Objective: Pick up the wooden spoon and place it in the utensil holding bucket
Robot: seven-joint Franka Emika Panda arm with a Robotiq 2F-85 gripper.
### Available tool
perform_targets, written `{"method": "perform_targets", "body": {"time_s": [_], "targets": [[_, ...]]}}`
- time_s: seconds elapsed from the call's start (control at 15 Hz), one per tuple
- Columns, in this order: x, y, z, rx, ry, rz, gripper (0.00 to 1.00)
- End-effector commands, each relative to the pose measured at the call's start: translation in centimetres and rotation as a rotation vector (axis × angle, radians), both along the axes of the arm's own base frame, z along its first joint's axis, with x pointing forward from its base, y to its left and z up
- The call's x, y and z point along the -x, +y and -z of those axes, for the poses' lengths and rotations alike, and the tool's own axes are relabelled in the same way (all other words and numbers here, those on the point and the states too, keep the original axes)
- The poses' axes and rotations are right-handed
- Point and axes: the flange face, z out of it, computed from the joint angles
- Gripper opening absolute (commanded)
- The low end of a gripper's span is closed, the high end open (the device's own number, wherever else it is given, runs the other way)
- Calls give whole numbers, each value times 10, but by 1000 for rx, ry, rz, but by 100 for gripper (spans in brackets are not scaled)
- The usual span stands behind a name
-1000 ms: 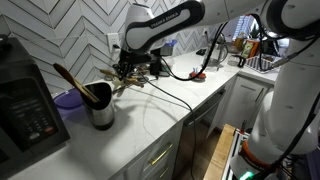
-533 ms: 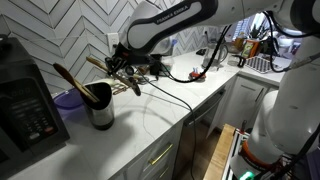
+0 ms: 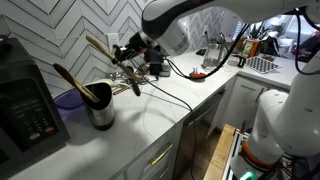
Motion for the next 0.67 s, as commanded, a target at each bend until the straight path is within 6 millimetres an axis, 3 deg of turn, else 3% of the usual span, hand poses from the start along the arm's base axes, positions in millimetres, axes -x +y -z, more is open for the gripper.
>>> {"method": "perform_targets", "body": {"time_s": [0.0,0.2,0.27,0.6], "targets": [[3,-6,-7,-3,-18,-2,21],[1,-3,-3,0,-8,-5,21],[0,0,1,2,-1,-8,5],[8,22,-71,-140,-242,-112,5]]}}
